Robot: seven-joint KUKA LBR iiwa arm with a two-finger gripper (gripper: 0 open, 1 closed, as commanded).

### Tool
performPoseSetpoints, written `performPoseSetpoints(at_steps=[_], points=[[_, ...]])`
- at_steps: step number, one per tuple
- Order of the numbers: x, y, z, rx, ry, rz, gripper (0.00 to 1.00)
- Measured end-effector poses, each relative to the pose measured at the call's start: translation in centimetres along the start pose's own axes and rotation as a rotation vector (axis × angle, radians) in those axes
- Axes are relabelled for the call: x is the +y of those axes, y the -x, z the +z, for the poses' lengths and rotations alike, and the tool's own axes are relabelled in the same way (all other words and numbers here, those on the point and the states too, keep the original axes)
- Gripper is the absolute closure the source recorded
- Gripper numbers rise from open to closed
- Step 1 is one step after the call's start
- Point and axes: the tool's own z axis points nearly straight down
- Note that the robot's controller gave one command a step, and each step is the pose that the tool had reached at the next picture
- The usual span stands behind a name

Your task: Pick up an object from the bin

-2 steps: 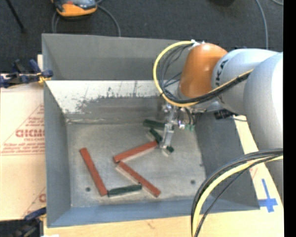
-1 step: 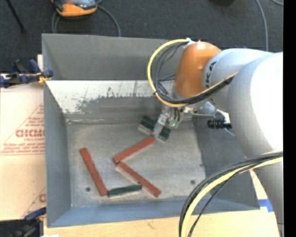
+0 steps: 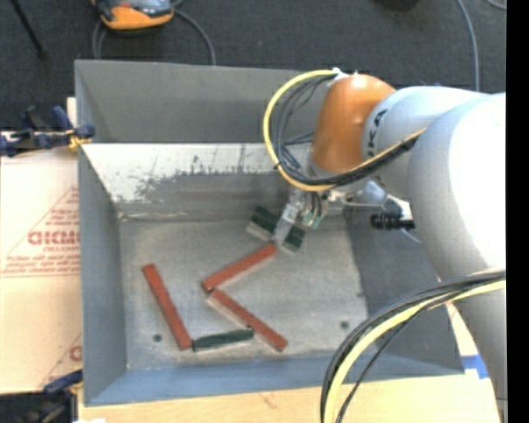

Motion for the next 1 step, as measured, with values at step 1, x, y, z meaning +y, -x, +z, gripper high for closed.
performPoseSetpoints(at_steps=[1], points=[[-0.10,0.22,-9.80,0.009,0.003,-0.002,1.00]])
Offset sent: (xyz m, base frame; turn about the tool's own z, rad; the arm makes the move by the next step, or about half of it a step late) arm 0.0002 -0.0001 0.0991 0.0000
